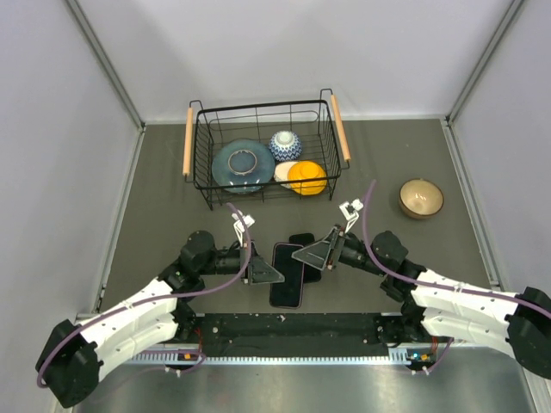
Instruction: Put the phone into the phone case
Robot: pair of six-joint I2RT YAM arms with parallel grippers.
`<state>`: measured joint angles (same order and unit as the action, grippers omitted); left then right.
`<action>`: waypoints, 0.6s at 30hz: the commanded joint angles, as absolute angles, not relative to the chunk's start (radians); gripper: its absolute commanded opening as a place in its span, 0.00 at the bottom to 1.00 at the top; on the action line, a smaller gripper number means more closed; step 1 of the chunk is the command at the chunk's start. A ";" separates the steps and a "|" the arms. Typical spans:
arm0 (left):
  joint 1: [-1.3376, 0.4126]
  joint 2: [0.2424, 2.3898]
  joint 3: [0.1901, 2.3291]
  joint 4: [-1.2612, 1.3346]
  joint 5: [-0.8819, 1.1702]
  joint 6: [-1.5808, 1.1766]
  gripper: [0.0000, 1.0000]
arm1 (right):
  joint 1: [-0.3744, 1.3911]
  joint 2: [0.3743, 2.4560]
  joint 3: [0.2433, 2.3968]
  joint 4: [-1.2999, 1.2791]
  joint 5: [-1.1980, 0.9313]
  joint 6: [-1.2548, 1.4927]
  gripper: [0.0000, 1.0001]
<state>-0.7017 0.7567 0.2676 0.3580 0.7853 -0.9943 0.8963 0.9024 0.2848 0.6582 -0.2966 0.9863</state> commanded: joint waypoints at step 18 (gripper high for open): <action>-0.699 0.925 0.383 0.235 0.816 -0.884 0.00 | 0.871 0.890 0.407 0.552 -0.365 0.765 0.23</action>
